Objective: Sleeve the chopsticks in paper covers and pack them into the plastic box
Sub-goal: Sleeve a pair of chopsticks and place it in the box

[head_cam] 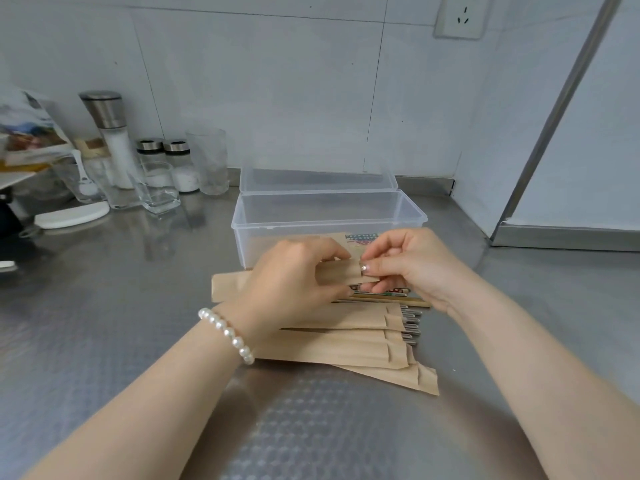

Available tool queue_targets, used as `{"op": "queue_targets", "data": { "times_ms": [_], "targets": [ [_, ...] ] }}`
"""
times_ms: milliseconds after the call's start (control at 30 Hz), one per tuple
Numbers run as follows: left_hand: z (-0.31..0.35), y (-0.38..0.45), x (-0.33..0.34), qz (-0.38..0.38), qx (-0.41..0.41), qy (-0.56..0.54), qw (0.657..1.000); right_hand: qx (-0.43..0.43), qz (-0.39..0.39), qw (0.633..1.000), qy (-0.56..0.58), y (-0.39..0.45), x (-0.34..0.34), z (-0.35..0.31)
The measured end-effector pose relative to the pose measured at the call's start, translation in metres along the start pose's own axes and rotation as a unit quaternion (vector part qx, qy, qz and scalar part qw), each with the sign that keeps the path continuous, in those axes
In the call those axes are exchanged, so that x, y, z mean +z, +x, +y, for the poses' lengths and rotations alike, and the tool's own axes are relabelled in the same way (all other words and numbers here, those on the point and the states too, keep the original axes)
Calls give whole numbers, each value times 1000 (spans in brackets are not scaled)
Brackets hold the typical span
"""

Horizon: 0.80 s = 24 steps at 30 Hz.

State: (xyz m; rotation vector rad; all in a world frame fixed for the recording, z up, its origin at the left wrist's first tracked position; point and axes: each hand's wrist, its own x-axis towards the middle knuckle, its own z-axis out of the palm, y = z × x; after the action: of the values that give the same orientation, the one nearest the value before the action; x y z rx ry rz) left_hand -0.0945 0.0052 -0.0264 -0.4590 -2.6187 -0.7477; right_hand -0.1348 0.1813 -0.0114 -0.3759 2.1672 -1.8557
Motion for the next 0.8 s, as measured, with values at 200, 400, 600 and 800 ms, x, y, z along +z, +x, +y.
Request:
{"op": "queue_targets", "data": {
  "times_ms": [200,400,600,800],
  "targets": [
    [-5,0,1,17,16,-4,1000,6,13,992,-126,-1,-15,-5],
    [-11,0,2,8,-3,-4,1000,20,56,942,-331,3,-64,-1],
    [-12,0,8,-30,-20,11,999,81,-20,920,-383,13,-60,20],
    [-11,0,11,-57,-31,17,998,60,-14,930,-363,14,-55,21]
  ]
}}
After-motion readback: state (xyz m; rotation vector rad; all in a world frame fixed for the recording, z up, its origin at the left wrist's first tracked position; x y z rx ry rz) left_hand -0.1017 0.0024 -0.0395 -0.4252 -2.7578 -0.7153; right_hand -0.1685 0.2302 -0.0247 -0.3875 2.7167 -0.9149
